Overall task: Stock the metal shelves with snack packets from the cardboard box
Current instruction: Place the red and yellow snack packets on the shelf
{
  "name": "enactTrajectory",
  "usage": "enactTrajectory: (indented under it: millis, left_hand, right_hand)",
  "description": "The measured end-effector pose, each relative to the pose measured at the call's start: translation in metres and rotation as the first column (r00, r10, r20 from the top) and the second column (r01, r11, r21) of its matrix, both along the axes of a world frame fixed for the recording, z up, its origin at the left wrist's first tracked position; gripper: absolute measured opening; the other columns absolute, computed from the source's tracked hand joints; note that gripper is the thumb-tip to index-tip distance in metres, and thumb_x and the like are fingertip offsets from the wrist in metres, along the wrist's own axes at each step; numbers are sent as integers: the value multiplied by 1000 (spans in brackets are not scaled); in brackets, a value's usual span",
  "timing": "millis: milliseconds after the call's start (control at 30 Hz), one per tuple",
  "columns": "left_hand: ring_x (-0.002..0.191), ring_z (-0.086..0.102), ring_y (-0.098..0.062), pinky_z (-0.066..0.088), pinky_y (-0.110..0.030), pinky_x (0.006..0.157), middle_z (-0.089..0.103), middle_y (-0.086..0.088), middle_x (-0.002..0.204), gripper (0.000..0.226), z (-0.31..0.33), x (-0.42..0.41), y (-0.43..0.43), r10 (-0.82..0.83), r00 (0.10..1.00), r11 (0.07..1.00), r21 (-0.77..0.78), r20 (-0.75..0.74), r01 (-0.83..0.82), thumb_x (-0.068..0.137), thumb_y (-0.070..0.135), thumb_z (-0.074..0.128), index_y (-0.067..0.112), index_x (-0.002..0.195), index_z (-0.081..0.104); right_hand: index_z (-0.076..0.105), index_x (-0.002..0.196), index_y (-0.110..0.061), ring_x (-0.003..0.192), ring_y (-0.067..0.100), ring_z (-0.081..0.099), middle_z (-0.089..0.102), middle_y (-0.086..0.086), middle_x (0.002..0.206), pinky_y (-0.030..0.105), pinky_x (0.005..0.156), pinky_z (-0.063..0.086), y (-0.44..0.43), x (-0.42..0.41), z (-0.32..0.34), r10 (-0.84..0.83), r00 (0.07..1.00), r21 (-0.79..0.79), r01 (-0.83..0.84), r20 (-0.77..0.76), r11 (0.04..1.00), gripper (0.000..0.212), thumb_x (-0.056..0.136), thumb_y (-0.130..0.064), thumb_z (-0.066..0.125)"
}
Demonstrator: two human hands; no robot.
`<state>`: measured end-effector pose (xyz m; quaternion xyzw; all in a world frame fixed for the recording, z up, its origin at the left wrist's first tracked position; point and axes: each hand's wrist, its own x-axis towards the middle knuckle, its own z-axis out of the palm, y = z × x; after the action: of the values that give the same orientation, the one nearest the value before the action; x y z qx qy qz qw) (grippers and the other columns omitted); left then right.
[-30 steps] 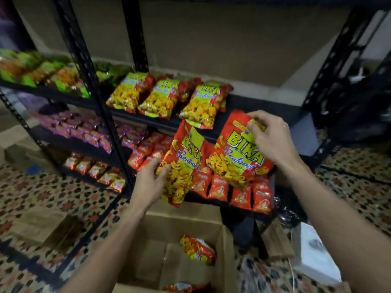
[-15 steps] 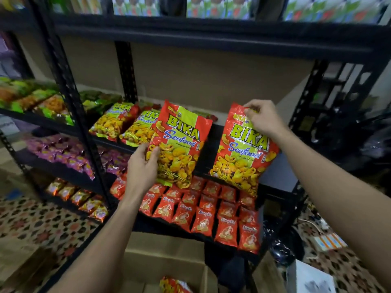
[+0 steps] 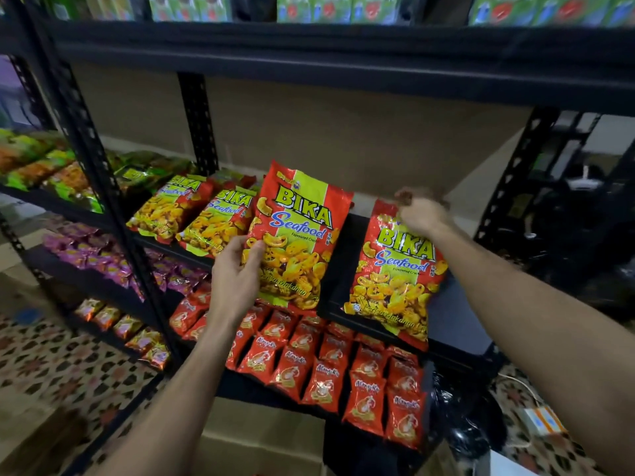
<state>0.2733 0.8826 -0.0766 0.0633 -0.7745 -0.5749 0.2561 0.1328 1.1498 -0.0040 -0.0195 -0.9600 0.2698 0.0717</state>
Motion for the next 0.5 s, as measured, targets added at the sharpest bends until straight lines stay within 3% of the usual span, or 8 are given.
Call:
enactTrajectory:
  millis: [100, 200, 267, 333, 433, 500]
  left_hand:
    - [76, 53, 23, 41, -12, 71, 52, 29, 92, 11, -6, 3, 4, -32, 999, 997, 66, 12, 31, 102, 30, 51, 40, 100, 49]
    - [84, 54, 23, 41, -10, 73, 54, 31, 96, 12, -19, 6, 2, -50, 998, 994, 100, 39, 46, 101, 32, 52, 33, 111, 57]
    - [82, 57, 20, 43, -9, 71, 62, 30, 87, 8, -24, 7, -2, -61, 997, 992, 113, 45, 55, 101, 31, 52, 35, 103, 58]
    - [74, 55, 22, 43, -8, 65, 61, 28, 78, 18, -22, 9, -3, -59, 997, 992, 115, 46, 54, 102, 27, 51, 42, 91, 52]
    - [71, 52, 26, 41, -3, 61, 56, 29, 76, 24, -18, 11, -6, -52, 998, 990, 134, 30, 48, 101, 25, 51, 44, 88, 47]
    - [70, 52, 25, 42, -6, 63, 60, 31, 75, 21, -19, 7, -12, -49, 998, 990, 134, 27, 45, 101, 25, 51, 42, 89, 49]
  right_hand:
    - [59, 134, -17, 122, 31, 58, 65, 15, 128, 31, 97, 43, -2, 7, -14, -19, 993, -2, 18, -113, 1000, 37, 98, -27, 56]
    - [59, 134, -16, 125, 35, 53, 62, 17, 129, 43, 104, 40, -9, 39, -46, -11, 991, 45, 17, -131, 999, 42, 98, -37, 57]
    - [55, 138, -14, 130, 36, 47, 54, 18, 138, 46, 107, 35, -16, 66, -72, -2, 996, 135, 13, -86, 991, 47, 101, -42, 50]
    - [44, 146, -13, 141, 36, 34, 42, 20, 149, 48, 115, 25, -22, 85, -96, -30, 999, 240, 38, -35, 970, 56, 103, -48, 39]
    - [21, 157, -14, 153, 32, 6, 12, 19, 164, 49, 122, 3, -27, 89, -122, -60, 996, 307, 36, 69, 951, 69, 103, -57, 20]
    - [15, 159, -16, 153, 31, 0, 5, 18, 165, 49, 122, -1, -29, 82, -132, -71, 994, 352, 39, 79, 935, 71, 102, -59, 13]
